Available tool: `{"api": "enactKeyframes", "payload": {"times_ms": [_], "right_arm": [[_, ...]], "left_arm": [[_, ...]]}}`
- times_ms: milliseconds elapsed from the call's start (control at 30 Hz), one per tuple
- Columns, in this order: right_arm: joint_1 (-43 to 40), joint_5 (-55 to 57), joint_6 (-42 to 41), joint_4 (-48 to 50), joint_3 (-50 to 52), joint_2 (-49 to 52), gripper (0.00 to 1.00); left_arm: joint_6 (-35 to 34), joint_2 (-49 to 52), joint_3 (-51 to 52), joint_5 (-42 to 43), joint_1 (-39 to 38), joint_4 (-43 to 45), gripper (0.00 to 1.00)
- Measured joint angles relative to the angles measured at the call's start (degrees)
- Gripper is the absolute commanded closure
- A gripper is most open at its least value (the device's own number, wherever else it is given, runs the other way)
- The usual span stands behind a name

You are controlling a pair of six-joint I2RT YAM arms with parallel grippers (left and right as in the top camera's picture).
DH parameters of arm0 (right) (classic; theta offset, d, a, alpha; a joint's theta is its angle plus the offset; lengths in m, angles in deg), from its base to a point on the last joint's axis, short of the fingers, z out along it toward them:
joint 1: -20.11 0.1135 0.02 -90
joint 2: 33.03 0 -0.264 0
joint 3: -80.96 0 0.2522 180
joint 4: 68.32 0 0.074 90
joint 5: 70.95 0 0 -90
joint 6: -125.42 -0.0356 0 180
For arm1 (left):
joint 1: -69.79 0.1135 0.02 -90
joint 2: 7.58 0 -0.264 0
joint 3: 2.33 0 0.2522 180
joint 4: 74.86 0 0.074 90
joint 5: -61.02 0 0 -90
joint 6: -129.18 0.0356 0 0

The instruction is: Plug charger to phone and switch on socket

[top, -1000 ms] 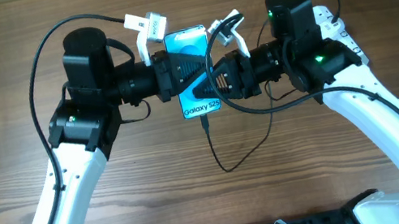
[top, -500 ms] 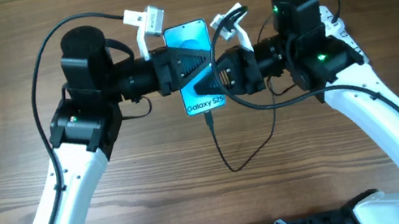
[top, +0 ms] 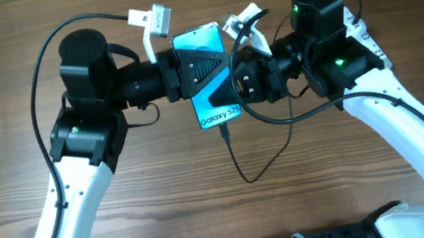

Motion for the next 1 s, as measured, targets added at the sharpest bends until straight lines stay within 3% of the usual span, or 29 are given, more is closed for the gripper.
{"api": "enactKeyframes", "payload": {"times_ms": [100, 433, 667, 833, 1000], "right_arm": [[0.13, 0.00, 0.26, 0.00, 0.00, 0.00, 0.96], [0.13, 8.63, 1.42, -6.99, 0.00, 0.00, 0.96], [0.13, 19.17, 7.19, -18.23, 0.00, 1.46, 0.96], [0.42, 24.74, 11.80, -24.33, -0.02, 3.13, 0.96], [0.39, 33.40, 12.94, -26.64, -0.02, 6.29, 0.96]], "left_arm": [[-0.81, 0.02, 0.00, -0.33, 1.09, -0.59, 0.13], [0.07, 0.11, 0.00, -0.94, 5.60, -6.69, 0.11], [2.27, 0.11, 0.00, -1.29, 5.60, -8.63, 0.08], [3.72, 0.74, 0.02, -8.48, 6.54, -15.28, 0.08], [5.22, 0.74, -0.02, -26.58, 8.66, -27.41, 0.06]]}}
